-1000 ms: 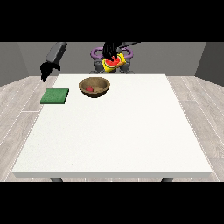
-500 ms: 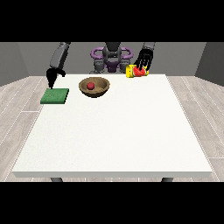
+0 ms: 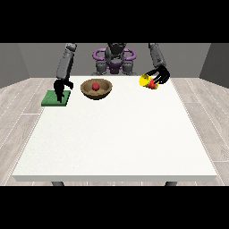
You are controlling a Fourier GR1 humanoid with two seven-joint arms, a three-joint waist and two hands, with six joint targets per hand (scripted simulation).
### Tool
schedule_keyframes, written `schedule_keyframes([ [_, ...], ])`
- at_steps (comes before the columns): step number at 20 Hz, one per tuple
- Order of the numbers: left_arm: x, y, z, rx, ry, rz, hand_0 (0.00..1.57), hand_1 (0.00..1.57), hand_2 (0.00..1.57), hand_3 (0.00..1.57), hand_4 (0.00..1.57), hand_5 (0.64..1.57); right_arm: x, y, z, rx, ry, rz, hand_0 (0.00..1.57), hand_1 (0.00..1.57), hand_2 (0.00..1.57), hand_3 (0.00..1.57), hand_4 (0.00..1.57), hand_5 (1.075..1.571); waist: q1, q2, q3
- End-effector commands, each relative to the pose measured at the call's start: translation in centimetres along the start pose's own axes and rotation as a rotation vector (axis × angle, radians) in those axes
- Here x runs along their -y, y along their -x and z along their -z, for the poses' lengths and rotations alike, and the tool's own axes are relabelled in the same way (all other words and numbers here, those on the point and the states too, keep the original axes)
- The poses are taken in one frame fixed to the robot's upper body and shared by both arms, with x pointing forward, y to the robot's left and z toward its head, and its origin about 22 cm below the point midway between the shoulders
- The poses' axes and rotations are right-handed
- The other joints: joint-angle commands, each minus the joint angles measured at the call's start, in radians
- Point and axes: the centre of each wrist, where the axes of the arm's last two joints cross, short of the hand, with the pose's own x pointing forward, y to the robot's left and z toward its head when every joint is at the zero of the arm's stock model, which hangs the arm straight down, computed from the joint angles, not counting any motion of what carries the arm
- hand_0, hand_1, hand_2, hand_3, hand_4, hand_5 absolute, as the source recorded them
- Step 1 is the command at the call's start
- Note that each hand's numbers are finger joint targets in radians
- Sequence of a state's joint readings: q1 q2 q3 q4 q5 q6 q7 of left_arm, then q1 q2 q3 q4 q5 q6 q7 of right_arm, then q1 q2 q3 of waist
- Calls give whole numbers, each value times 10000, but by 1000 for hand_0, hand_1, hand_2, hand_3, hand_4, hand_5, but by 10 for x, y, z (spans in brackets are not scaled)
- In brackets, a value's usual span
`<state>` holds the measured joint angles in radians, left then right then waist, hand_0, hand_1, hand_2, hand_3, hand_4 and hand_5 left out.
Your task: Pick the cup and pour the ball into the bowl, then pick the bowl and place it on the pad
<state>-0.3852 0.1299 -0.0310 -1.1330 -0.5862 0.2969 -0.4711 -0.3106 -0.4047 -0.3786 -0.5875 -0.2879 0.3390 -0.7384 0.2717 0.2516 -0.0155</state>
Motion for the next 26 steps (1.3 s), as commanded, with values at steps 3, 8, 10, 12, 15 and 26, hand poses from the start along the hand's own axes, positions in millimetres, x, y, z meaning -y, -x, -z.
schedule_keyframes([
  [3, 11, 20, -16, -327, -155, -3904, 0, 0, 0, 0, 0, 977, -17, -13, 28, 927, -73, 675, 0, 0, 297, 0, 109, 1533, -59, 1476, 101],
  [8, 6, 26, 1, -461, 106, -4656, 0, 0, 0, 0, 0, 643, -51, -16, 45, 374, -313, 362, 0, 0, 0, 0, 0, 1571, -384, 882, 136],
  [10, -6, 37, -5, -586, 122, -4471, 0, 0, 0, 0, 0, 654, -79, 8, 28, 15, -169, 421, 0, 0, 0, 0, 0, 1571, -230, 700, 140],
  [12, -1, 25, 4, -338, 56, -4435, 0, 0, 0, 0, 0, 654, -72, -1, 45, -137, -42, 720, 0, 0, 0, 0, 0, 1569, -298, 877, 158],
  [15, 9, 21, -5, -640, 294, -4482, 0, 0, 0, 0, 0, 684, -80, 23, 18, -764, 158, 1048, 0, 0, 0, 0, 0, 1566, -454, 454, 169],
  [26, -9, 82, -85, -3391, -486, -4362, 0, 0, 0, 0, 0, 702, -151, 47, -12, -3213, -1269, 1370, 0, 0, 0, 0, 0, 1570, -2225, -1952, 156],
])
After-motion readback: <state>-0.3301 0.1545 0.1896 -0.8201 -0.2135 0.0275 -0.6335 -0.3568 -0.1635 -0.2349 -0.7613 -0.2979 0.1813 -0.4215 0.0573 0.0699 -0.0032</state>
